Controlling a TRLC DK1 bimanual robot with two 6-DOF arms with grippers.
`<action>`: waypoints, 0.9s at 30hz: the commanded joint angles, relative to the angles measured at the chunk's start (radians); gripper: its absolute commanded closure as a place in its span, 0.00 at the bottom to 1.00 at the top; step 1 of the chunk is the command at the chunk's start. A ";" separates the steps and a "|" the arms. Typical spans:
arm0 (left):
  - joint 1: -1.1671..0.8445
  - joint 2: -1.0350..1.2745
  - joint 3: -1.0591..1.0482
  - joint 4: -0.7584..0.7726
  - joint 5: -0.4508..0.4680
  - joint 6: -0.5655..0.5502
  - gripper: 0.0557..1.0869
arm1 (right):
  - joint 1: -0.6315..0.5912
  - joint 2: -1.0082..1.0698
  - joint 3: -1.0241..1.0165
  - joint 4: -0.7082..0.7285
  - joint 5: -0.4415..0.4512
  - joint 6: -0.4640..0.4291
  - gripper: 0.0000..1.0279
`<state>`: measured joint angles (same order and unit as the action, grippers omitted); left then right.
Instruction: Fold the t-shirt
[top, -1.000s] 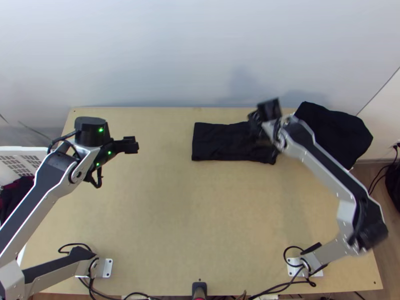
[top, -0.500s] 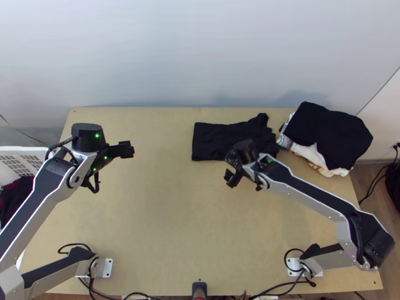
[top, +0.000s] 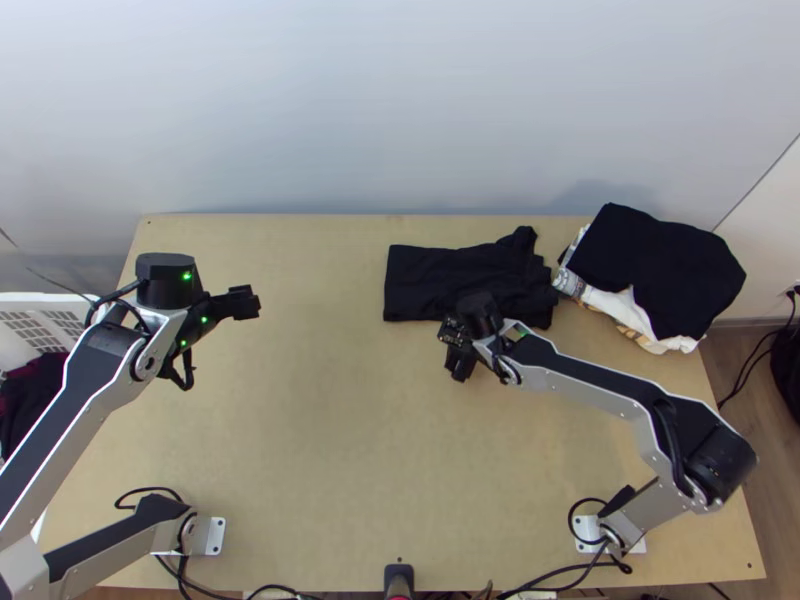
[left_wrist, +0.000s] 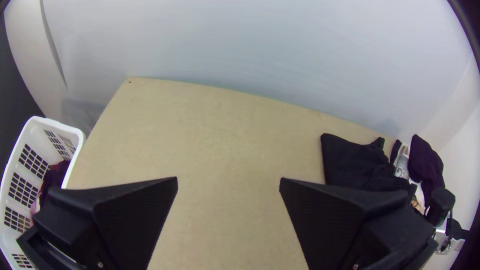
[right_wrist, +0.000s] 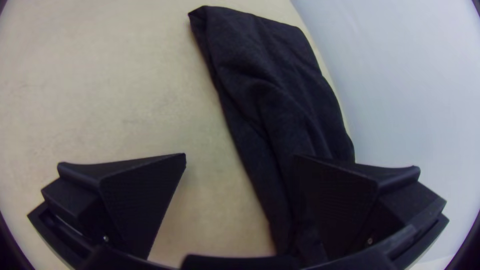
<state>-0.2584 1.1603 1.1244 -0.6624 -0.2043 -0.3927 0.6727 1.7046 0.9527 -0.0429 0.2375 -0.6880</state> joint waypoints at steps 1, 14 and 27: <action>0.007 0.009 0.002 0.010 0.000 0.005 0.04 | -0.056 0.082 0.006 0.121 0.005 -0.084 0.04; 0.007 0.009 -0.005 0.012 0.000 -0.002 0.04 | -0.099 0.219 0.097 0.235 0.031 -0.136 0.04; 0.013 0.006 -0.003 0.012 0.000 0.005 0.04 | -0.094 0.365 0.228 0.239 0.071 -0.173 0.97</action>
<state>-0.2485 1.1648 1.1172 -0.6498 -0.2043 -0.3927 0.5747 1.9991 1.1301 0.1890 0.2707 -0.8425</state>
